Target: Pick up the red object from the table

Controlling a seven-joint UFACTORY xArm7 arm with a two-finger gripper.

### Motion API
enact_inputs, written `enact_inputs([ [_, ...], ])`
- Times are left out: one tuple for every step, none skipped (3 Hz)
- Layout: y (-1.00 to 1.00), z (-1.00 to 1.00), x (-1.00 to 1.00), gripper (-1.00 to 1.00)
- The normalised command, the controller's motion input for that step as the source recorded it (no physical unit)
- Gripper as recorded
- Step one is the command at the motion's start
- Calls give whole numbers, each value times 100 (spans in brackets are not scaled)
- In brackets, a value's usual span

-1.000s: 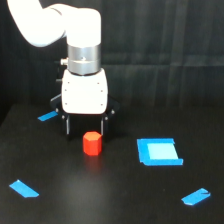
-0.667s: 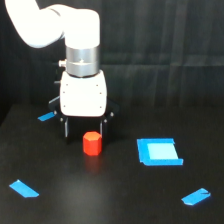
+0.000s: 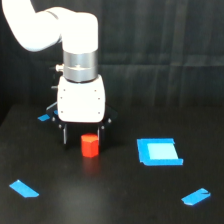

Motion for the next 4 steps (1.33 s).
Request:
enact_inputs([
  [-5,-17,9,-97],
  [-7,-21,-1,-100],
  [9,-15,5,-100],
  [-1,-15,-6,-100],
])
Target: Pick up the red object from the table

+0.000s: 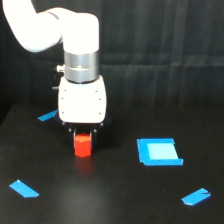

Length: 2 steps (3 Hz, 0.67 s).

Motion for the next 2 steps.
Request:
enact_inputs([
  [-1,100,-16,-98],
  [-3,98,-2,-100],
])
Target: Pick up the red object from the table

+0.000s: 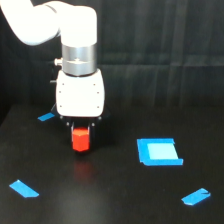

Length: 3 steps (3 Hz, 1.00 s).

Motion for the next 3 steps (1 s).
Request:
enact_inputs([
  [-1,96,0,-94],
  [-9,93,0,-100],
  [5,96,-2,-91],
])
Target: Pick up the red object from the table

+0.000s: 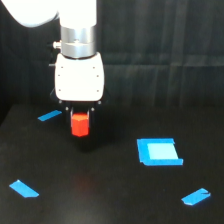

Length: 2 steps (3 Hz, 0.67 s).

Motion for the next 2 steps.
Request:
enact_inputs([
  [0,89,-8,-100],
  [9,71,6,-94],
])
